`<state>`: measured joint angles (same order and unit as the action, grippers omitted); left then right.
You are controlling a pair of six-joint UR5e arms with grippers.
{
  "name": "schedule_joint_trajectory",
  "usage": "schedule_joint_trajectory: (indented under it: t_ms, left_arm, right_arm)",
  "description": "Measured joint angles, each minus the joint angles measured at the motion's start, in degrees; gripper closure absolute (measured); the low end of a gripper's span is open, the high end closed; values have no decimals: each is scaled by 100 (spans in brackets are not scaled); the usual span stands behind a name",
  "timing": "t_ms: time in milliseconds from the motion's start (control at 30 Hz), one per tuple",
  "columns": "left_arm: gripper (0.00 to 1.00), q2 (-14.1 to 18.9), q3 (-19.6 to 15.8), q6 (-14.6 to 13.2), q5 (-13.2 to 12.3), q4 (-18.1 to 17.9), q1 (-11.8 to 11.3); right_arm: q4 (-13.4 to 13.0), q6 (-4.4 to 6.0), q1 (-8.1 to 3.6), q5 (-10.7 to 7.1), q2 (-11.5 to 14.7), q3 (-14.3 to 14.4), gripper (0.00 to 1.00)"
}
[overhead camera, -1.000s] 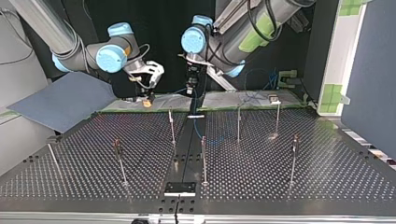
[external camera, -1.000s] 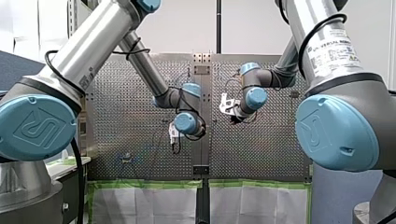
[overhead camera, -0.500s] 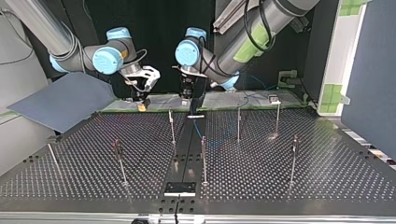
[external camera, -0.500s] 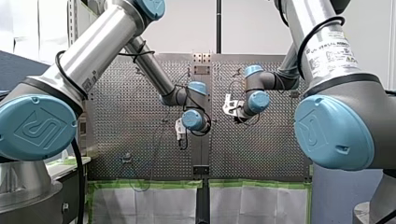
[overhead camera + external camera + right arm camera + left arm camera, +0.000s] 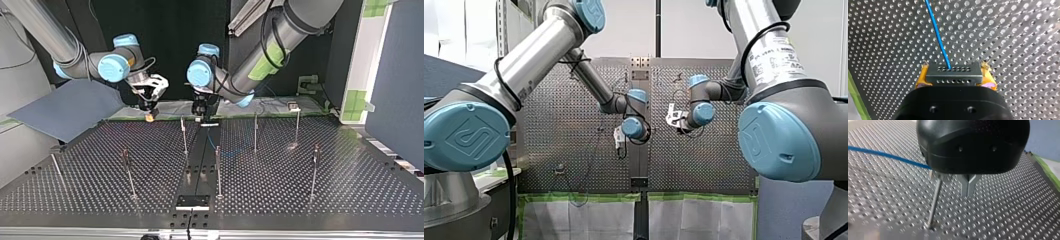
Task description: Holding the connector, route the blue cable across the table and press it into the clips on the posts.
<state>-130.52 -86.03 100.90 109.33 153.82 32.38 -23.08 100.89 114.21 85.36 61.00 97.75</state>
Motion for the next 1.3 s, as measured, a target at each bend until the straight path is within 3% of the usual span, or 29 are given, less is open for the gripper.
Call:
schedule_joint_trajectory:
  t_ms: [467, 700, 767, 800, 833, 867, 900, 933, 967, 1000, 1033, 1300]
  left_arm:
    - [100, -117, 664, -77, -114, 190, -317]
    - [100, -117, 743, -138, -163, 304, -414]
    - [81, -117, 745, -159, -172, 336, -428]
    - [81, -117, 745, -170, -175, 358, -432]
    - [71, -117, 745, -178, -177, 374, -432]
    - [53, -117, 746, -192, -178, 395, -431]
    - [53, -117, 746, -207, -178, 413, -428]
    - [47, -117, 746, -224, -176, 433, -423]
    - [27, -117, 747, -244, -173, 454, -417]
    - [27, -116, 748, -268, -166, 483, -406]
    - [0, -117, 748, -282, -156, 505, -396]
    - [0, -109, 748, -370, 93, 811, -307]
  right_arm:
    - [-39, 37, -179, -158, -75, -251, 100]
    - [-40, 30, -287, -167, -105, -313, 100]
    - [-39, 25, -299, -177, -107, -332, 100]
    - [-38, 21, -307, -182, -109, -343, 100]
    - [-37, 19, -312, -186, -110, -350, 100]
    - [-36, 16, -315, -188, -110, -354, 100]
    - [-35, 15, -318, -191, -110, -359, 100]
    - [-35, 13, -319, -191, -111, -361, 100]
    - [-35, 11, -319, -192, -112, -362, 100]
    - [-34, 8, -320, -193, -113, -363, 100]
    - [-33, 6, -321, -193, -112, -363, 100]
    - [-36, -5, -337, -235, -110, -365, 100]
